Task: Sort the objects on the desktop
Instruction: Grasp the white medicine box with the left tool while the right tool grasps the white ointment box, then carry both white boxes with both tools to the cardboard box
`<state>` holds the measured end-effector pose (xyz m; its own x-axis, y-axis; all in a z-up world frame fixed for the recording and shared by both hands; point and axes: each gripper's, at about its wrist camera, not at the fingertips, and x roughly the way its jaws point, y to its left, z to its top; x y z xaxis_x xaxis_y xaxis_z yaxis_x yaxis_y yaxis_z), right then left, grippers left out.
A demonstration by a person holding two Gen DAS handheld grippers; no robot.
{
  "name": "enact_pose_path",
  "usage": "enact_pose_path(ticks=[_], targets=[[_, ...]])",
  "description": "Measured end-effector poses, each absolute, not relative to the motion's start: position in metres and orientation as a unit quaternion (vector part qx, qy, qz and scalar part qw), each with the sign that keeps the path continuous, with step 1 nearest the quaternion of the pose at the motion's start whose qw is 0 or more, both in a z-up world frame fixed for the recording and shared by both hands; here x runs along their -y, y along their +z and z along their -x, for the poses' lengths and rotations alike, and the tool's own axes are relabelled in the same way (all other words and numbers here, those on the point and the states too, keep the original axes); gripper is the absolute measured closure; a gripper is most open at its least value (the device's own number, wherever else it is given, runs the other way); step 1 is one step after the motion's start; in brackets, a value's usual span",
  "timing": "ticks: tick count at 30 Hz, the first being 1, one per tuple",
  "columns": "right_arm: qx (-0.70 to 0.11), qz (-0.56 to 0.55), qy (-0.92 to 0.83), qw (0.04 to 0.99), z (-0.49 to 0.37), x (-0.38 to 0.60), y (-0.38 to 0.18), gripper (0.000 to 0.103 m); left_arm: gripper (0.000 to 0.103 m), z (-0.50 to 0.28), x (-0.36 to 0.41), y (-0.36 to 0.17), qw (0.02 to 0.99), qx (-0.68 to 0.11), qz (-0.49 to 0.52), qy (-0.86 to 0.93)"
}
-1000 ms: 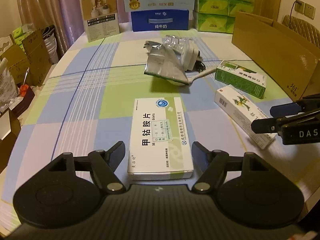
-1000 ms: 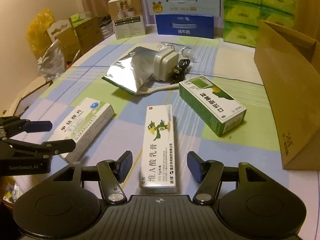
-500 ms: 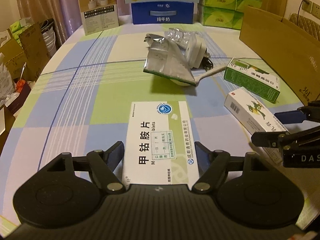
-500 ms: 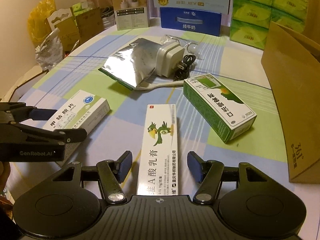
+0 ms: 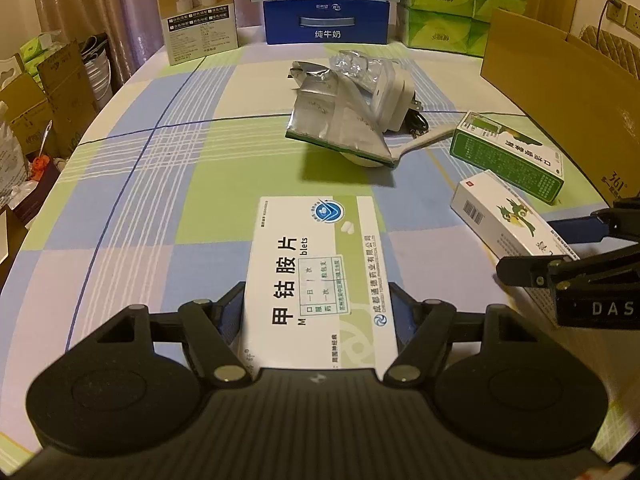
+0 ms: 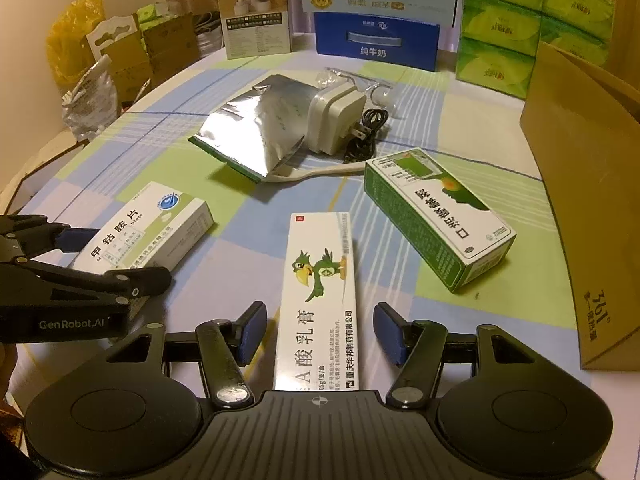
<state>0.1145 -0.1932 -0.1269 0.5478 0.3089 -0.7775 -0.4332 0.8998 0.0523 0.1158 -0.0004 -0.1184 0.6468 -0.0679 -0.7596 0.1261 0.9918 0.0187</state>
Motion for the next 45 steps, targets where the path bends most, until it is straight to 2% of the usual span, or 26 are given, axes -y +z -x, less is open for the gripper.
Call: enact_pose_path(ticks=[3,9,34,45], targets=[[-0.428,0.079,0.213,0.875,-0.114,0.191,-0.129,0.056,0.035,-0.116,0.001,-0.118,0.907,-0.417,-0.035,-0.054],[-0.426,0.080,0.212,0.876,-0.114,0.189,-0.128,0.067,0.035,-0.117,0.001,-0.118,0.907,-0.417,-0.036,-0.053],[-0.400,0.051,0.199,0.893,-0.110,0.198,-0.110,0.068,0.036,-0.108,0.012,-0.106,0.914,-0.397,-0.049,-0.064],[-0.357,0.046,0.192,0.913,-0.099,0.206,-0.085,0.068,0.036,-0.100,0.026,-0.079,0.921,-0.377,-0.049,-0.081]])
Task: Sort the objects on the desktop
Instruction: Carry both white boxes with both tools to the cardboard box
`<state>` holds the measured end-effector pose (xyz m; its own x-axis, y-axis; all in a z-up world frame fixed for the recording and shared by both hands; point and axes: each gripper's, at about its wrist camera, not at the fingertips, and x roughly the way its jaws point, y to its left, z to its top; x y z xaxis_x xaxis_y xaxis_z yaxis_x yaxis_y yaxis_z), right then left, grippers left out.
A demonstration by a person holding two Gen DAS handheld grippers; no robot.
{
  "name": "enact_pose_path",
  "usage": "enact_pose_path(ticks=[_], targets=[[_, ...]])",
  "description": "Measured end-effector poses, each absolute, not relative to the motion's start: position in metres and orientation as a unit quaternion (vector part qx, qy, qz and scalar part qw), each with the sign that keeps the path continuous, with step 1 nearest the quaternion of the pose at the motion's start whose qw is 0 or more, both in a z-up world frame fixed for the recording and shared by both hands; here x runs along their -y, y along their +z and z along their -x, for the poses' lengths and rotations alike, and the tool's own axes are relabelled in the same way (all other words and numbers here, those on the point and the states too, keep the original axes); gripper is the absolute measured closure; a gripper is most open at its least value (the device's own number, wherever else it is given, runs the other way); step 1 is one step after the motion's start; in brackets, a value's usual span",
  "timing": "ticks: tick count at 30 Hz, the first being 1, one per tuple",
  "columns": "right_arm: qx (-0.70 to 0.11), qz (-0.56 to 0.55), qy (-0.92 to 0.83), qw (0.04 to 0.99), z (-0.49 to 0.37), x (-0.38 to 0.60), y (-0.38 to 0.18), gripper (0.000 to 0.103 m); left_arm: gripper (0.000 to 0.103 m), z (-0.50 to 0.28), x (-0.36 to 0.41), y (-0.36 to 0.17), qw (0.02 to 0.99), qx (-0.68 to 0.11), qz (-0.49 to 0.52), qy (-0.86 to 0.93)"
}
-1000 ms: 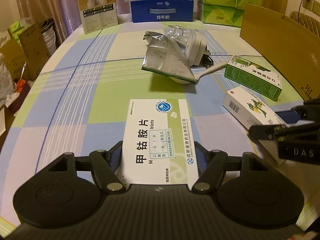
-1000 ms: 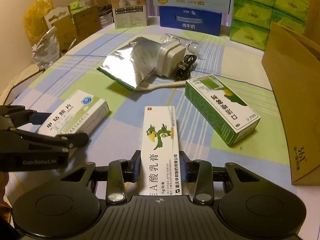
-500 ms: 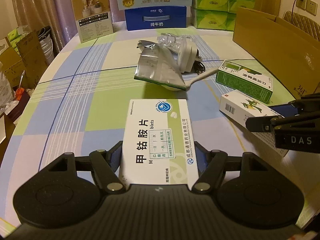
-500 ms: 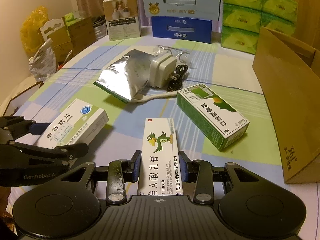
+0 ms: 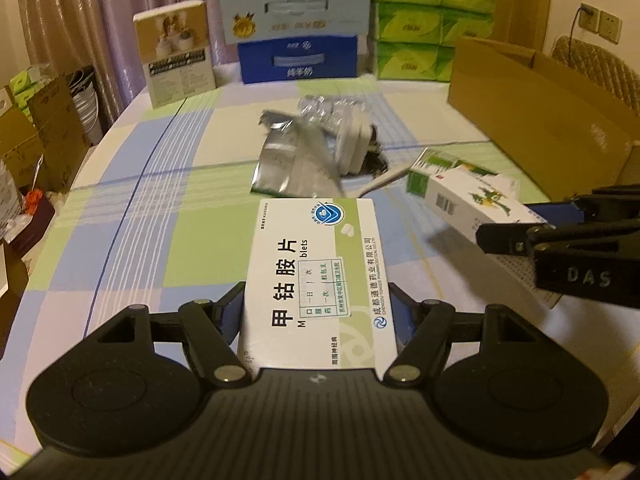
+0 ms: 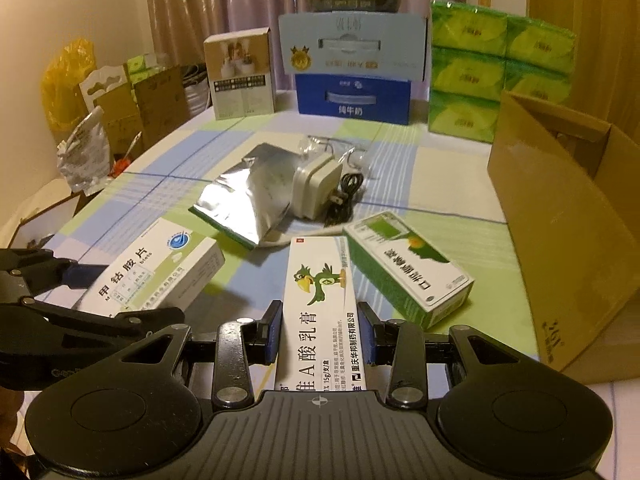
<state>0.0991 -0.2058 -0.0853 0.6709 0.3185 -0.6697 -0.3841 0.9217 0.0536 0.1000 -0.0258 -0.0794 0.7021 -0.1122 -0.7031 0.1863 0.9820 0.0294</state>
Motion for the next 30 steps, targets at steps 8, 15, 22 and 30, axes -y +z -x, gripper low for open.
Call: enact_pose_path(ticks=[8,15,22,30], targets=[[-0.313,0.032,0.164,0.935,-0.091,0.232,-0.045,0.068,0.036,-0.092,0.055,-0.042,0.929,-0.348,-0.060,-0.110],[-0.275,0.026,0.122,0.953,-0.093,0.282,0.006,0.068,0.036,-0.097,0.109,-0.005,0.934,-0.321,-0.046,-0.148],[-0.262,0.025,0.069,0.962,-0.107,0.357,0.039,0.068,0.036,-0.114,0.175,0.025,0.933,-0.300,-0.042,-0.192],[-0.277,0.014,0.031,0.960,-0.120,0.430,0.039,0.068,0.036,-0.151,0.247,0.033,0.924,-0.302,-0.043,-0.230]])
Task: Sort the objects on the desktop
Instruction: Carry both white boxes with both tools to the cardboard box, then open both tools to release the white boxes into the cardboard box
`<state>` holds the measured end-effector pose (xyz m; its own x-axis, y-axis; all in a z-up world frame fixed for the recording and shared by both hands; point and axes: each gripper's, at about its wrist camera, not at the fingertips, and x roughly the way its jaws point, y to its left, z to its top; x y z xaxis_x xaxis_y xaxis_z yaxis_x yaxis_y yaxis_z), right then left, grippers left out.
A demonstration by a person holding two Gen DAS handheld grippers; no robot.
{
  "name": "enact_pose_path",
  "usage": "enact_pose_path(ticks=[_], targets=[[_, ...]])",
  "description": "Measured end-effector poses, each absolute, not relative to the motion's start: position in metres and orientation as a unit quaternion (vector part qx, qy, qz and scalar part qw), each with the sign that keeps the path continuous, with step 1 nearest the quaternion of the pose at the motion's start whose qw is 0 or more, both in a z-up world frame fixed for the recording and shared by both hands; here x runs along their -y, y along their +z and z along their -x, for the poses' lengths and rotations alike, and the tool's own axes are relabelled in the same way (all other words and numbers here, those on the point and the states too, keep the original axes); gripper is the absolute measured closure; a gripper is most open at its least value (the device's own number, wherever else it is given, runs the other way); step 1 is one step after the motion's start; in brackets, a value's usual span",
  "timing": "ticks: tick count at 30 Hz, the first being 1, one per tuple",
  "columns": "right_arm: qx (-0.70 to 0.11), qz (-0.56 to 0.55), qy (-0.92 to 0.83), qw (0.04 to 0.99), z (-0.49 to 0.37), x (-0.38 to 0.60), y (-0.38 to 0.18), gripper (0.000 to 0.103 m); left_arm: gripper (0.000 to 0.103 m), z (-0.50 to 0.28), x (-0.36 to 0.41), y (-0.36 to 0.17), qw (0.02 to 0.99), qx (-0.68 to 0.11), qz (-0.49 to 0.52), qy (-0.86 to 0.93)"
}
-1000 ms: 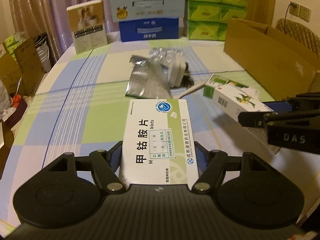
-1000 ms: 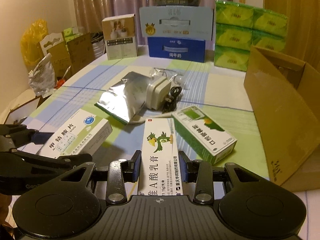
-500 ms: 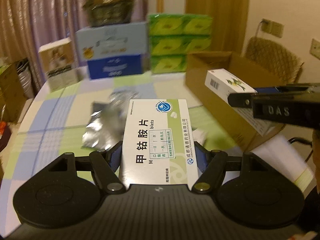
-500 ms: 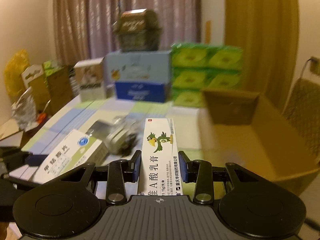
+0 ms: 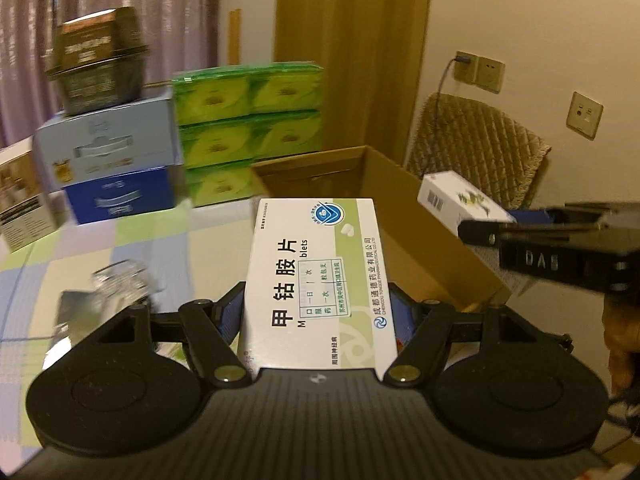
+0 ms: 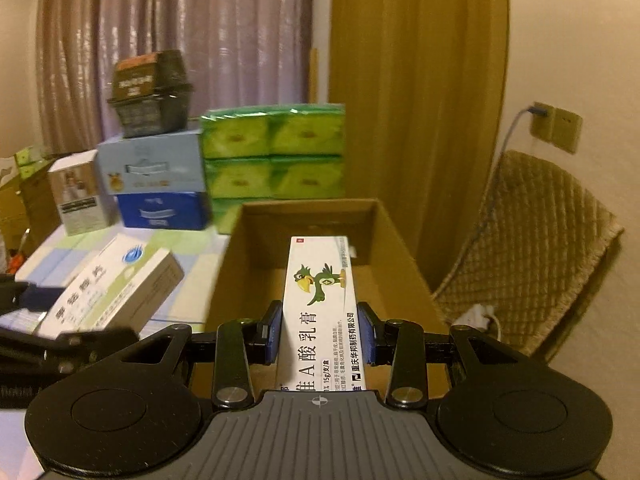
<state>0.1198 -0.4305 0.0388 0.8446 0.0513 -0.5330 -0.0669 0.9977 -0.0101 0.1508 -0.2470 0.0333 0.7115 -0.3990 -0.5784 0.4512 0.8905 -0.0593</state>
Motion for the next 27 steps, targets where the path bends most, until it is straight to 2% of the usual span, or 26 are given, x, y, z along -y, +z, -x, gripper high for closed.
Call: enact_pose_path(ticks=[16,27], targets=[[-0.297,-0.019,0.015,0.955,-0.162,0.489,0.014,0.068,0.036,-0.215,0.319,0.006,0.905,-0.340,-0.019,-0.254],[-0.310,-0.016,0.014,0.950,-0.168,0.486,0.003,0.068,0.035,-0.218,0.291,0.004,0.913,-0.331,-0.003,-0.240]])
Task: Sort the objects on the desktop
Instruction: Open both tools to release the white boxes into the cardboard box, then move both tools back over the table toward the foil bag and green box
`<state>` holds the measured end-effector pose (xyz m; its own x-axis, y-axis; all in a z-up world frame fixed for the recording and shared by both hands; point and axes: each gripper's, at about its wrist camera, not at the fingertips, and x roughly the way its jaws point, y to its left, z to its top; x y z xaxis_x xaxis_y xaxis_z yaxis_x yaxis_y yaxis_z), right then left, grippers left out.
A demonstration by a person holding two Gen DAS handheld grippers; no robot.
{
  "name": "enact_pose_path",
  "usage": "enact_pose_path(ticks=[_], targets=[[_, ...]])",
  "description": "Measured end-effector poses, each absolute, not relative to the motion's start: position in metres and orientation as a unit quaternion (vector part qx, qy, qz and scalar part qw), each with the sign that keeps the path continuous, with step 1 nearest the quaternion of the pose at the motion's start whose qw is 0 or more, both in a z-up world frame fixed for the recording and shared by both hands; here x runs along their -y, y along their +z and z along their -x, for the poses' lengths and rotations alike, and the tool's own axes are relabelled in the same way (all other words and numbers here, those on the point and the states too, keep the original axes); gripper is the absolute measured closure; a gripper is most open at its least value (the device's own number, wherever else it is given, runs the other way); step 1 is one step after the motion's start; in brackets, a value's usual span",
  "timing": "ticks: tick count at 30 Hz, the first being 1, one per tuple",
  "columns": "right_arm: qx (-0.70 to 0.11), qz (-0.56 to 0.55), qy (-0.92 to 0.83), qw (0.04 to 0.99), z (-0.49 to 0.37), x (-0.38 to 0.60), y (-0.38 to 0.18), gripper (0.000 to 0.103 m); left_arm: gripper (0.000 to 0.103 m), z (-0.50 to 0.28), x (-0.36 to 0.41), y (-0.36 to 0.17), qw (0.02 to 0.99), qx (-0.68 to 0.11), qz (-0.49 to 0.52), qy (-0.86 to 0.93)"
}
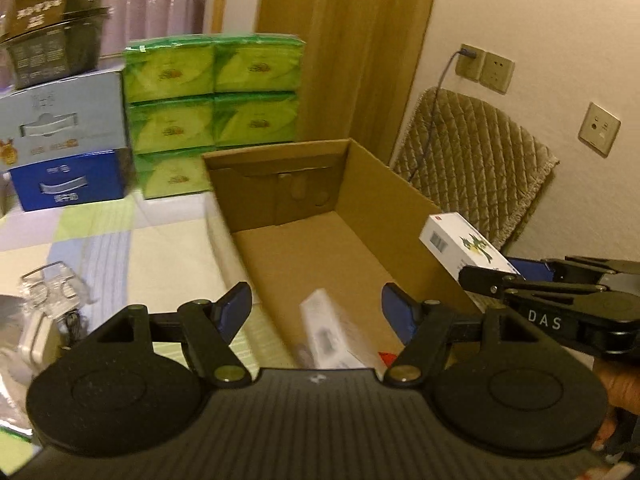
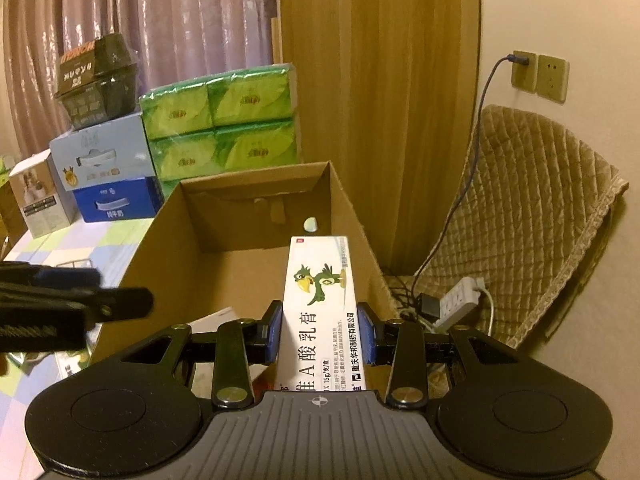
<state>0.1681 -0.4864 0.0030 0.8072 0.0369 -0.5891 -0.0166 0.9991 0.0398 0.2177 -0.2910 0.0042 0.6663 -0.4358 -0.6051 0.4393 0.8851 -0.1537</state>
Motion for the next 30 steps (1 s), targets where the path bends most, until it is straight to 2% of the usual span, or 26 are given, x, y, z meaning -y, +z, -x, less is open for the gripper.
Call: enact_pose_path(ticks=[16,26,30], targets=[[-0.309,-0.028,0.020,0.950,-0.171,0.471,0.002,0.064,0.034,-0.199,0.238,0.003,0.918,-0.332,0.002,-0.216],[-0.300,-0.034,0.022,0.953,-0.141,0.459,0.018,0.053,0.033,-0.177,0.198,0.003,0.922,-0.336,-0.001,-0.194],[-0.287,-0.032,0.038,0.957,-0.126,0.440,0.031,0.041,0.029,-0.162,0.172,0.007,0.926,-0.334,-0.004,-0.175]])
